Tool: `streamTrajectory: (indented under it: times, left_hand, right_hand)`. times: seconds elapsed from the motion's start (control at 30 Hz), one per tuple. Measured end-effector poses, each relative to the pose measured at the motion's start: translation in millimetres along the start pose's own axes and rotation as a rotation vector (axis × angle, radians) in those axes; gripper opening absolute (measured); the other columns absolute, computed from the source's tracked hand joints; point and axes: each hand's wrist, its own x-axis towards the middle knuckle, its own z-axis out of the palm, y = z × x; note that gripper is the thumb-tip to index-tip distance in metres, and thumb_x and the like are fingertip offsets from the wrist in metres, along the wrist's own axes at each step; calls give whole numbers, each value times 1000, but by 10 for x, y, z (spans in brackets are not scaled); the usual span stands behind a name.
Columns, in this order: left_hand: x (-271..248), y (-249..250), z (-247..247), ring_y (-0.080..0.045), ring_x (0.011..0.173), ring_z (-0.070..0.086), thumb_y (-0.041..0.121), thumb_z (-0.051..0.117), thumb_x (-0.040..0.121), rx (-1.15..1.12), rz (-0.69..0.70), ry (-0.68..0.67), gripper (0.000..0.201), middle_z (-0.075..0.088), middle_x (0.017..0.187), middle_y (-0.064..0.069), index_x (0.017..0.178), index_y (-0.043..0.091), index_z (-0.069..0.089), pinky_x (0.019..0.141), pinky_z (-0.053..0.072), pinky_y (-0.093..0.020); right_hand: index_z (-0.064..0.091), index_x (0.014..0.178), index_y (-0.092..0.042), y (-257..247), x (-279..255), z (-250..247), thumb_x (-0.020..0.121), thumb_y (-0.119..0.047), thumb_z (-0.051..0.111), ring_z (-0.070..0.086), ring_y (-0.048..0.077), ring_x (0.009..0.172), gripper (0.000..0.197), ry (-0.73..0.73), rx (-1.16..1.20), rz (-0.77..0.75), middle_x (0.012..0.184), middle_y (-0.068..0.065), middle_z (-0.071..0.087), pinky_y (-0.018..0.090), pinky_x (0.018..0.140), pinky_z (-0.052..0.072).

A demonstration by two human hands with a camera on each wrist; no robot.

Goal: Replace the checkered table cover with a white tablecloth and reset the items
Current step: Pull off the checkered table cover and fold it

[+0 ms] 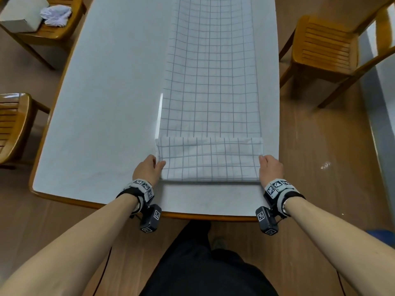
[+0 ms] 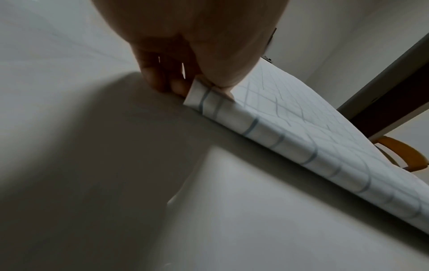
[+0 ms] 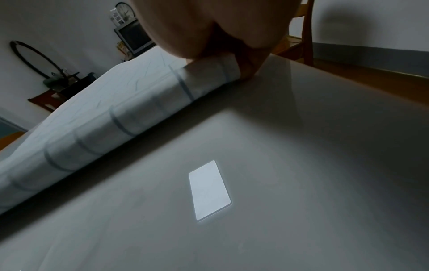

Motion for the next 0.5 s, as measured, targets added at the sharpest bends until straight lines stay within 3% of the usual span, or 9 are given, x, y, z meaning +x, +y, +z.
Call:
streamTrajectory:
  times: [0.1,0.23,0.37,0.5]
  left_hand:
    - [-17,19,-13,-24,64,50,44,49,99,38,-17,-3,35,52,69,-3,87,11,45,52,32,-32]
    - [-48,59,-90,-25,74,58,42,54,96,28,-41,-21,36,56,79,-1,113,12,42,64,45,-35]
    - [-105,125,-123,-25,103,60,25,61,92,-48,47,28,53,56,119,-4,139,18,37,85,52,-44]
    - [-166,147,-58,-28,116,49,15,58,90,71,198,9,51,44,135,-10,139,15,43,84,50,-42]
  right_hand:
    - [53,84,-8,-43,-15,1,106,-30,38,50,31,75,35,5,-20,32,78,14,56,33,64,33]
    - [55,98,-14,-16,-70,-17,104,-32,43,57,30,82,22,38,-40,-1,86,8,62,35,69,42]
    - [53,114,-17,7,-207,-52,103,-27,43,57,26,87,18,34,-14,18,97,3,63,33,73,41]
    - [54,115,-16,2,-284,-71,103,-21,46,56,26,93,15,73,74,97,105,7,65,34,79,42]
